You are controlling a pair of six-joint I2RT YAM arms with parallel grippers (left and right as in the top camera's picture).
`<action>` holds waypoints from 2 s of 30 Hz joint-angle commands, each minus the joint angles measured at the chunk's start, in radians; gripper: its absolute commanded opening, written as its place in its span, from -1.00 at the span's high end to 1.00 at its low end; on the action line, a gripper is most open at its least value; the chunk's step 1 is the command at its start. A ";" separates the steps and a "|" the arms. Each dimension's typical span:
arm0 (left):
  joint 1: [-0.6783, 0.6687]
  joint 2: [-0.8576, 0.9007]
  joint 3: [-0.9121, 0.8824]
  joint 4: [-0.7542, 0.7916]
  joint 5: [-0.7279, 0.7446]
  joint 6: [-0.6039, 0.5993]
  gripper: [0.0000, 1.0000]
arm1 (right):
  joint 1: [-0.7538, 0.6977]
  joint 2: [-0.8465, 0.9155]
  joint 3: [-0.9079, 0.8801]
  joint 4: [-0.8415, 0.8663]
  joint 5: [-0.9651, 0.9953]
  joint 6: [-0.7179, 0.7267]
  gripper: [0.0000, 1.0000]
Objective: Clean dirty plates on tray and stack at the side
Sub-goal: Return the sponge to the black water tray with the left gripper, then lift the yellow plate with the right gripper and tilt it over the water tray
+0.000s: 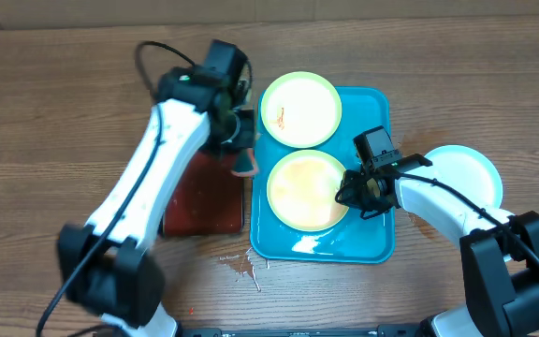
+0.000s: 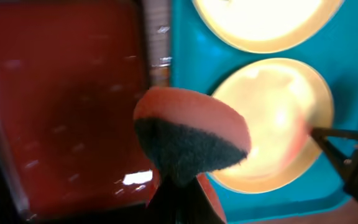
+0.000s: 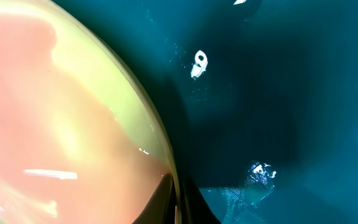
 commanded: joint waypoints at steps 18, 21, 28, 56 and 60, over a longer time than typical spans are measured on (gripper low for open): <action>0.232 0.044 -0.364 0.229 -0.089 -0.063 0.04 | -0.005 0.037 -0.018 0.011 0.065 -0.060 0.92; 0.237 0.025 -0.318 0.187 -0.087 -0.063 -0.13 | -0.005 0.022 0.015 -0.036 0.066 -0.085 0.92; 0.319 -0.078 -0.084 0.034 -0.024 -0.062 -0.57 | 0.040 -0.075 0.285 -0.309 0.124 -0.159 0.92; 0.548 -0.301 0.150 -0.158 0.105 -0.055 -0.99 | 0.620 0.169 0.655 -0.049 0.922 -0.214 0.93; 0.548 -0.301 0.150 -0.158 0.105 -0.055 -0.99 | 0.696 0.169 0.675 -0.057 1.127 -0.215 0.93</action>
